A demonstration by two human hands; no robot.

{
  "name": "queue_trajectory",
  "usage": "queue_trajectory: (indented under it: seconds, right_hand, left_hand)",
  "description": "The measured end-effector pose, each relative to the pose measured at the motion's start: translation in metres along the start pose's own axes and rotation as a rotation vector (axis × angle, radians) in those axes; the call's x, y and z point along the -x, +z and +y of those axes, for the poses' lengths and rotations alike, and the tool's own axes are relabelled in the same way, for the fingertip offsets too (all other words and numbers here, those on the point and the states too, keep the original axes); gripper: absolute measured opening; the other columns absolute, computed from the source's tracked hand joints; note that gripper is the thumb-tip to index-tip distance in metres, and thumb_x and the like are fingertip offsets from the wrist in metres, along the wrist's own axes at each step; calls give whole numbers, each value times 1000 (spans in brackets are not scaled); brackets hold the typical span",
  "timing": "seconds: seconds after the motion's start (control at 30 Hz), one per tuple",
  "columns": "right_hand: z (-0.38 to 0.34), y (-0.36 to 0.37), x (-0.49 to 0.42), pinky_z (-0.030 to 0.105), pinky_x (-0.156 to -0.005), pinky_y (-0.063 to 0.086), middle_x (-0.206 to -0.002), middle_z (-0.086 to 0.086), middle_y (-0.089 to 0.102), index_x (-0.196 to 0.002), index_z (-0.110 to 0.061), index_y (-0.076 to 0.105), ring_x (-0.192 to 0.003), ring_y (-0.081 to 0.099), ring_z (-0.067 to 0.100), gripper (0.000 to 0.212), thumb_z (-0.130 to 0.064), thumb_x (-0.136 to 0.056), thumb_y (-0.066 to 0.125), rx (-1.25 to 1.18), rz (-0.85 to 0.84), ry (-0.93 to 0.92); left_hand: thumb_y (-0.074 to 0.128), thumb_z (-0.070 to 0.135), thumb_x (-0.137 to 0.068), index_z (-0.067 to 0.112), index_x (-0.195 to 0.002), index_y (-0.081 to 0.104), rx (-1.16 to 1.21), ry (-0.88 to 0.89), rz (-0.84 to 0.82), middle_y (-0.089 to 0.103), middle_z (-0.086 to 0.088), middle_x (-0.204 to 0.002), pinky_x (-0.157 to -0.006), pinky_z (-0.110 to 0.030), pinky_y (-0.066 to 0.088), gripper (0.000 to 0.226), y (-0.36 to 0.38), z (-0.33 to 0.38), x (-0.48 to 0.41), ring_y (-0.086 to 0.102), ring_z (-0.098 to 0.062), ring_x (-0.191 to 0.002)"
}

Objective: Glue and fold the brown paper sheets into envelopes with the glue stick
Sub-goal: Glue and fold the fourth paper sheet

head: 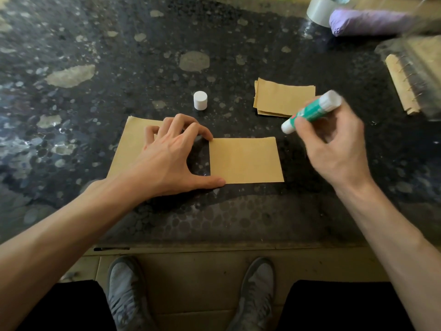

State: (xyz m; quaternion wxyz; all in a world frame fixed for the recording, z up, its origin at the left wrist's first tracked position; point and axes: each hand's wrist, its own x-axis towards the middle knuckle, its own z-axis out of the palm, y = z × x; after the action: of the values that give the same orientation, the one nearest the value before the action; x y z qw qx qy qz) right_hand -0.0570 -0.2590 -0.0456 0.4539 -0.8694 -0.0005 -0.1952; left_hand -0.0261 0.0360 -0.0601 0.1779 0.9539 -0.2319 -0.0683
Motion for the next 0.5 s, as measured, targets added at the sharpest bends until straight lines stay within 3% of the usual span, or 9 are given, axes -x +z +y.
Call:
queue_trajectory:
  seconds: [0.07, 0.17, 0.33, 0.5]
  right_hand:
    - [-3, -2, -3, 33, -91, 57, -111, 15, 68, -116, -2, 61, -101, 69, 18, 23, -15, -99, 70, -137, 44, 35]
    - [-11, 3, -3, 25, -87, 56, -109, 9, 68, -117, 0, 63, -98, 69, 8, 27, -18, -100, 72, -180, -10, 57]
    - [-22, 25, 2, 33, -94, 60, -113, 1, 74, -122, -12, 68, -105, 74, 14, 38, -23, -89, 83, -177, -161, 61]
    - [-30, 48, 7, 34, -98, 59, -117, -9, 73, -123, -15, 67, -109, 71, 6, 35, -23, -91, 81, -75, -262, 9]
  left_hand:
    - [47, 100, -54, 43, -132, 45, -1, 1, 0, 35, 13, -136, -104, -34, 18, 97, 0, 0, 0, 30, -10, -132]
    - [47, 99, -54, 43, -132, 45, -1, 4, 0, 35, 13, -135, -104, -34, 18, 96, 0, 0, 0, 30, -10, -131]
    - [47, 99, -55, 42, -133, 45, -4, 4, -3, 35, 13, -136, -104, -34, 18, 96, -1, 0, 0, 30, -10, -132]
    - [48, 99, -54, 43, -131, 46, -5, 3, 7, 35, 14, -134, -102, -34, 18, 95, 0, 0, -1, 30, -10, -131]
